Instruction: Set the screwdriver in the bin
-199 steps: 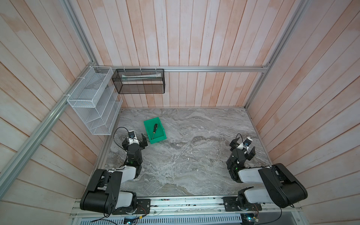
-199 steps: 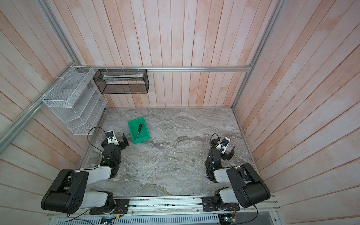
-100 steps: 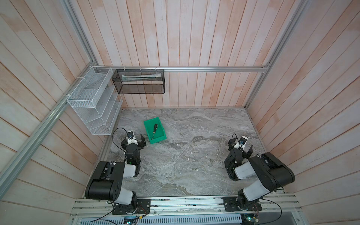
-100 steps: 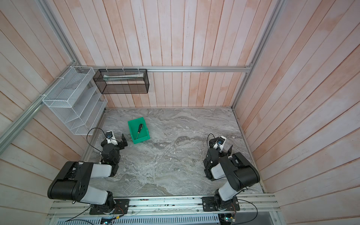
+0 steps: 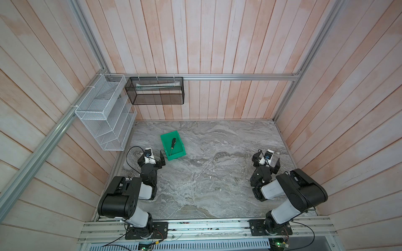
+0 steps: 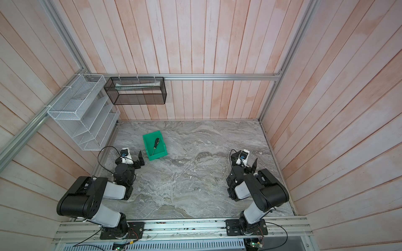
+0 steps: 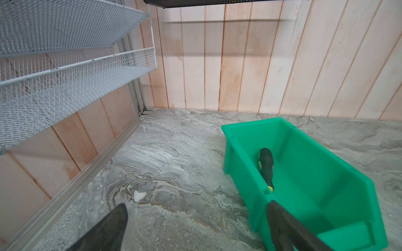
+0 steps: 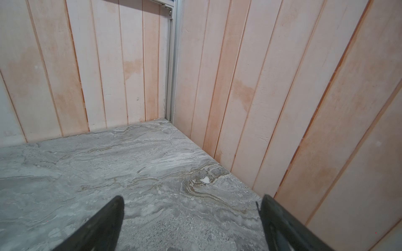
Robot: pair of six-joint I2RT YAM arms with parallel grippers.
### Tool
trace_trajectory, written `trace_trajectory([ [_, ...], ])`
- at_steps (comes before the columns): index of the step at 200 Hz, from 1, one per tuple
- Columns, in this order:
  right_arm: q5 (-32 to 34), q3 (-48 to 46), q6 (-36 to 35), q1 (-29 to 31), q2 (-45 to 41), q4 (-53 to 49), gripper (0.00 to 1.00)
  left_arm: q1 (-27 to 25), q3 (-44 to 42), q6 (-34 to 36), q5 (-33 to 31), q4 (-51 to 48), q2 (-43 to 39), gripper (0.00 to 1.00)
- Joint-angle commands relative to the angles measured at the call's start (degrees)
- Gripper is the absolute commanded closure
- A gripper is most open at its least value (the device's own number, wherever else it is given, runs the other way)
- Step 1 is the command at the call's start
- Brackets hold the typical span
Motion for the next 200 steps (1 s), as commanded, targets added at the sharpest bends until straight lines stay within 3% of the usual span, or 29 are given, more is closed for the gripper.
trace_trajectory([
  [1,-4.15,-0.12,0.73,-0.87,-1.49,-1.62,0.01,0.33,1.01,0.42,1.14,-0.08,-0.27,0.00],
  [50,-14.48,-1.98,5.03,-5.17,-5.07,-5.51,0.02,0.34,1.07,0.43,1.17,-0.39,-0.31,0.00],
  [87,-30.77,-0.40,10.33,-12.46,-5.51,-13.46,0.02,0.34,1.03,0.43,1.19,-0.41,-0.34,0.00],
  [96,-31.00,-0.62,8.59,-13.22,-1.17,-6.06,0.02,0.34,1.10,0.43,1.24,-0.39,-0.35,0.00],
  [104,-32.82,0.93,11.59,-14.01,-4.13,-15.57,0.02,0.34,1.14,0.43,1.21,-0.40,-0.31,0.00],
  [109,-34.42,0.78,11.28,-14.78,-3.54,-13.76,0.02,0.34,1.10,0.43,1.19,-0.45,-0.35,0.00],
  [115,-34.20,-0.07,10.19,-14.91,-2.34,-9.43,0.02,0.34,1.12,0.43,1.23,-0.56,-0.37,0.00],
  [124,-34.30,1.00,11.89,-14.91,-4.02,-15.24,0.02,0.36,1.13,0.43,1.23,-0.39,-0.31,0.00],
  [134,-33.95,0.12,10.41,-14.85,-2.67,-10.49,0.02,0.38,1.12,0.39,1.24,-0.56,-0.30,0.00],
  [144,-34.01,0.75,11.51,-14.87,-3.80,-14.15,0.02,0.34,1.17,0.43,1.21,-0.39,-0.34,0.00],
  [200,-33.93,0.42,11.02,-14.89,-3.33,-12.43,0.02,0.47,1.63,0.34,1.45,-1.25,-0.18,0.00],
])
